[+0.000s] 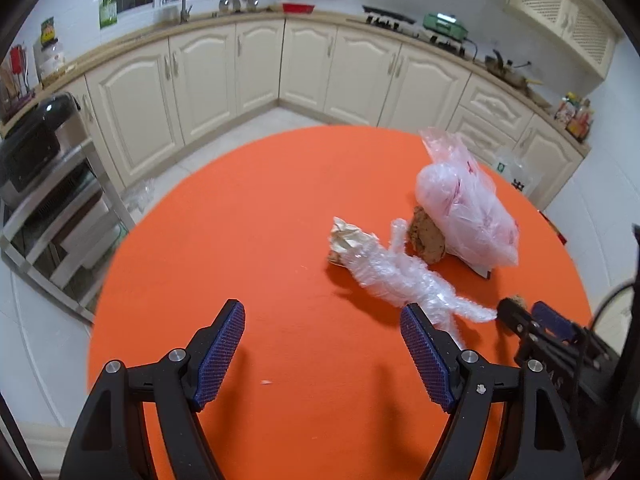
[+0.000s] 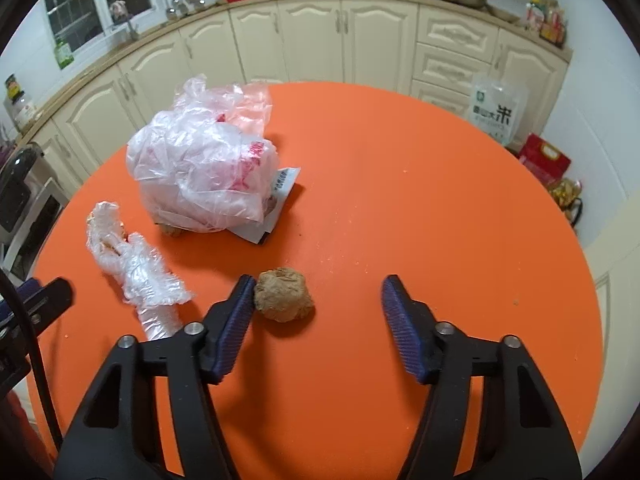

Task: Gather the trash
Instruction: 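Grasp the bubble wrap with the left tool while the right tool closes on a brown lump, then carry the bubble wrap and brown lump over the blue wastebasket with both tools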

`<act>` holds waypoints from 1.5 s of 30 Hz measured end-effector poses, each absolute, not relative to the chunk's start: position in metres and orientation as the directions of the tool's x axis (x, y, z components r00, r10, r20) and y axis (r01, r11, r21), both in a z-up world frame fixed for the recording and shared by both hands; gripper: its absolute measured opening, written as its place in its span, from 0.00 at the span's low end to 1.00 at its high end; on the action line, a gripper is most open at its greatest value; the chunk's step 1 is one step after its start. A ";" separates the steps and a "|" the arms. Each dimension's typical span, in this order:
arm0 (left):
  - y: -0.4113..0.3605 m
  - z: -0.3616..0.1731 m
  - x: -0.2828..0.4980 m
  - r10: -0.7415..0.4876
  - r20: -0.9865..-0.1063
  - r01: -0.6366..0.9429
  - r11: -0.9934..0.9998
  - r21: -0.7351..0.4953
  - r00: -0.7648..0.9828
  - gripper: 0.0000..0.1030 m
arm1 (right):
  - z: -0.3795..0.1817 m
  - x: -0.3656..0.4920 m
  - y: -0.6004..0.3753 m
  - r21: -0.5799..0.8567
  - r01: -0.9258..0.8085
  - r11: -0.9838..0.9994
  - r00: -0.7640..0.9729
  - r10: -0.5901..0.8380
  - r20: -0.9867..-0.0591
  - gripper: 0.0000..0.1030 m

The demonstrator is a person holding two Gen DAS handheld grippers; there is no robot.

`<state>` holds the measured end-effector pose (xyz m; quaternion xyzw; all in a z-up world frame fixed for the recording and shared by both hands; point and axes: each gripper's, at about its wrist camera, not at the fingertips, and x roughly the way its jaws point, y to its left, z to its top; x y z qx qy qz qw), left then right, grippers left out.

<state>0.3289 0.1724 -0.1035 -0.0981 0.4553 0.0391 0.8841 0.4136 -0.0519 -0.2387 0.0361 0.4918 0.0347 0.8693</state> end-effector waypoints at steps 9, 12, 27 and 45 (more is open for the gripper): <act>0.130 -0.105 0.352 0.081 -0.791 -0.198 0.979 -0.052 0.606 0.74 | -0.240 0.409 -0.068 0.197 -0.066 0.978 0.497 0.204 -0.844 0.26; 0.114 -0.110 0.359 0.107 -0.780 -0.212 0.977 -0.034 0.617 0.74 | -0.240 0.409 -0.077 0.216 -0.064 0.974 0.495 0.219 -0.841 0.26; 0.083 -0.142 0.403 0.022 -0.842 -0.174 0.981 -0.086 0.539 0.19 | -0.240 0.408 -0.074 0.206 -0.078 0.975 0.498 0.217 -0.840 0.26; 0.097 -0.127 0.366 0.004 -0.809 -0.139 0.985 -0.097 0.588 0.18 | -0.216 0.379 -0.095 0.237 0.034 0.971 0.548 0.180 -0.817 0.26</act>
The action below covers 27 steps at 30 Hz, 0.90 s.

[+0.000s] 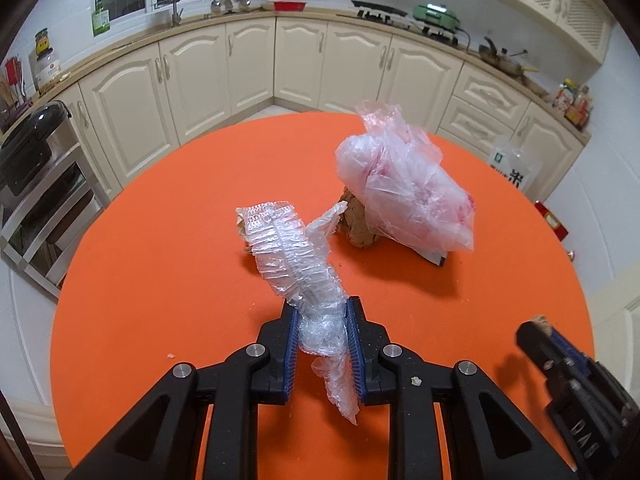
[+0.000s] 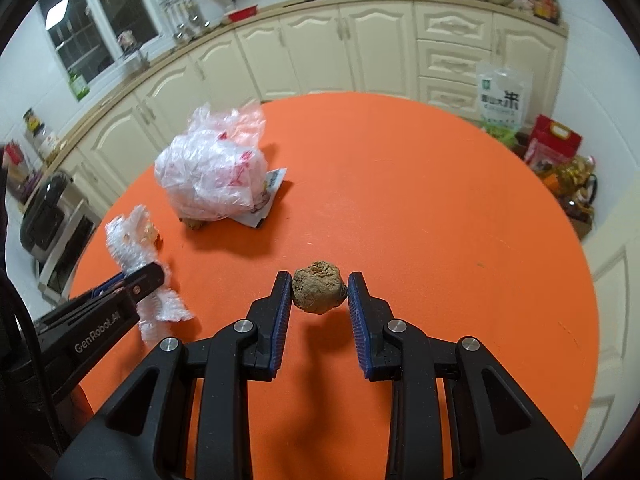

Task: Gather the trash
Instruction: 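Carry the bubble wrap and brown lump over the blue wastebasket with both tools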

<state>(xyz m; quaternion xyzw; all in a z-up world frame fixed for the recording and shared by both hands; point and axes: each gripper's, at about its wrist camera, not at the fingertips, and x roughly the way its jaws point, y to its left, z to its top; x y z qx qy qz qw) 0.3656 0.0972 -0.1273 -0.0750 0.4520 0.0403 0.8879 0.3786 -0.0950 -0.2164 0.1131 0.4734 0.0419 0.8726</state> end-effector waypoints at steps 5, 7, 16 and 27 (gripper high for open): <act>0.094 -0.125 0.347 0.000 -0.797 -0.100 0.992 -0.075 0.604 0.18 | -0.204 0.360 -0.101 0.236 0.081 0.968 0.569 0.150 -0.809 0.26; 0.094 -0.121 0.337 -0.012 -0.788 -0.076 0.994 -0.074 0.615 0.18 | -0.199 0.351 -0.101 0.231 0.087 0.969 0.577 0.140 -0.805 0.26; 0.093 -0.094 0.285 -0.043 -0.720 0.002 0.998 -0.058 0.692 0.18 | -0.164 0.297 -0.094 0.209 0.104 0.972 0.632 0.098 -0.769 0.26; 0.072 -0.075 0.215 -0.139 -0.647 0.141 0.989 -0.050 0.750 0.18 | -0.130 0.224 -0.092 0.205 0.126 0.971 0.687 0.063 -0.724 0.26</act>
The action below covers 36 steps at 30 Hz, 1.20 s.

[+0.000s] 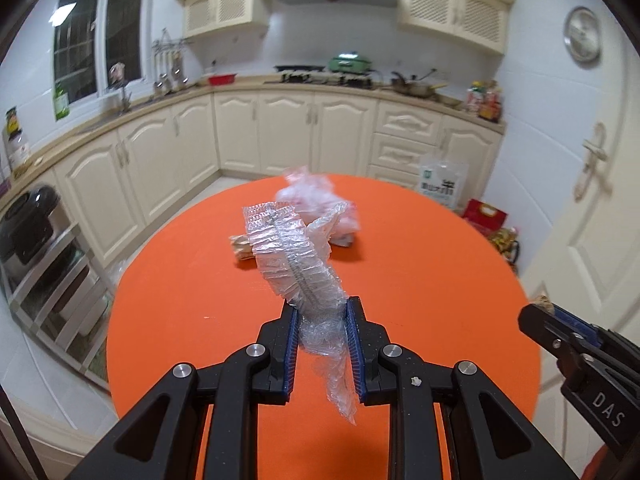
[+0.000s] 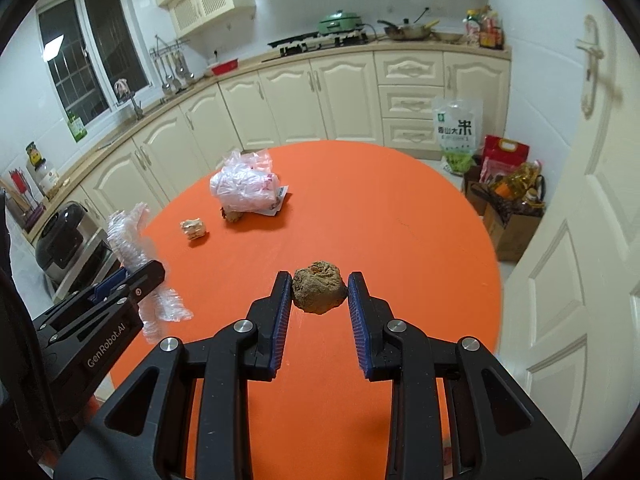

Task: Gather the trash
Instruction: 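Carry the bubble wrap and brown lump over the blue wastebasket with both tools, then open both tools over the wastebasket to drop the bubble wrap and lump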

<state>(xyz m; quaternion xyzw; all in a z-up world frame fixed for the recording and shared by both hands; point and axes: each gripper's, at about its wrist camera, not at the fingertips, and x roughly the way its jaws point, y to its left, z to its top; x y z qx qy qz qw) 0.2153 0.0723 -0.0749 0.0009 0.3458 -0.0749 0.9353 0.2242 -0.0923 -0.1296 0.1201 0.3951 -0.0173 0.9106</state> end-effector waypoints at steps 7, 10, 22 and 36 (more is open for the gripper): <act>0.034 -0.080 0.182 -0.239 -0.651 0.257 0.964 -0.070 0.720 0.18 | -0.123 0.178 -0.121 0.202 0.200 0.959 0.696 0.006 -0.718 0.26; 0.011 -0.082 0.175 -0.278 -0.662 0.314 0.947 -0.067 0.696 0.18 | -0.121 0.159 -0.142 0.196 0.247 0.949 0.693 -0.032 -0.720 0.26; -0.093 -0.101 0.177 -0.397 -0.725 0.529 0.847 -0.054 0.563 0.18 | -0.127 0.081 -0.244 0.163 0.502 0.849 0.626 -0.226 -0.747 0.26; -0.210 -0.145 0.227 -0.376 -0.824 0.634 0.773 -0.026 0.425 0.19 | -0.153 0.054 -0.322 0.156 0.632 0.759 0.550 -0.298 -0.780 0.26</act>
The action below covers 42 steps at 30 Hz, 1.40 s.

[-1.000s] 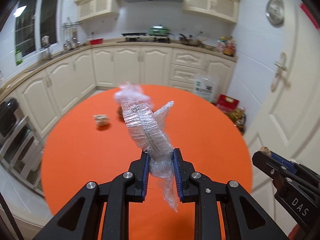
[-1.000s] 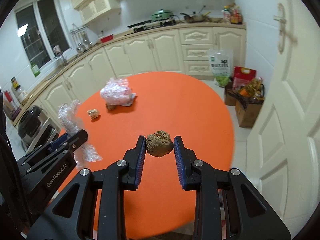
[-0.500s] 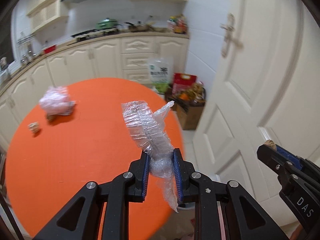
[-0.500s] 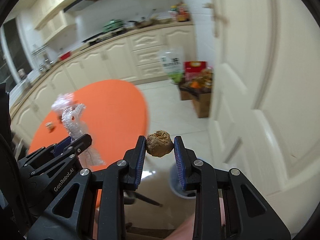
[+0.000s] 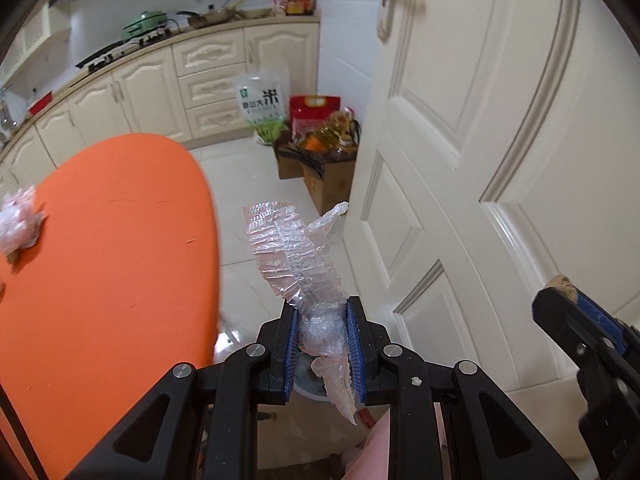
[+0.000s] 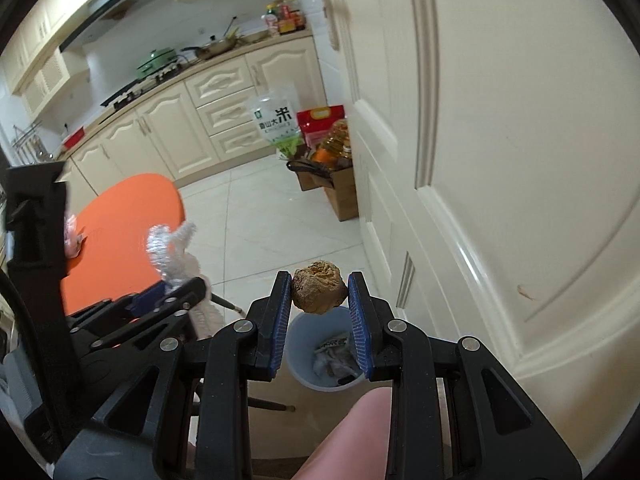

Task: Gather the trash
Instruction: 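Open both tools over the wastebasket to drop the bubble wrap and lump, then move both tools back over the table toward the remaining trash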

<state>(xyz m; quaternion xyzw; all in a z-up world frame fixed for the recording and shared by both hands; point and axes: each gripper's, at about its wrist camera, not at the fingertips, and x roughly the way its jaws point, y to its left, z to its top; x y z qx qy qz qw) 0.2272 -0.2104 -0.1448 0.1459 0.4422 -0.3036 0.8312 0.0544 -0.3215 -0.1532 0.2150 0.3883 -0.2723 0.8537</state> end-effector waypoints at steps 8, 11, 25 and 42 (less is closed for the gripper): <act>-0.254 -0.163 0.253 -0.271 -0.848 0.644 0.758 0.103 0.454 0.35 | -0.170 0.058 -0.345 0.156 0.656 0.738 0.521 -0.294 -0.801 0.26; -0.260 -0.167 0.264 -0.260 -0.848 0.636 0.763 0.113 0.462 0.43 | -0.175 0.061 -0.349 0.156 0.662 0.733 0.512 -0.290 -0.809 0.26; -0.251 -0.170 0.289 -0.253 -0.883 0.614 0.787 0.049 0.396 0.44 | -0.198 0.089 -0.361 0.192 0.642 0.742 0.501 -0.217 -0.837 0.27; -0.218 -0.155 0.282 -0.270 -0.873 0.575 0.818 0.015 0.407 0.45 | -0.187 0.098 -0.347 0.224 0.617 0.755 0.540 -0.198 -0.818 0.49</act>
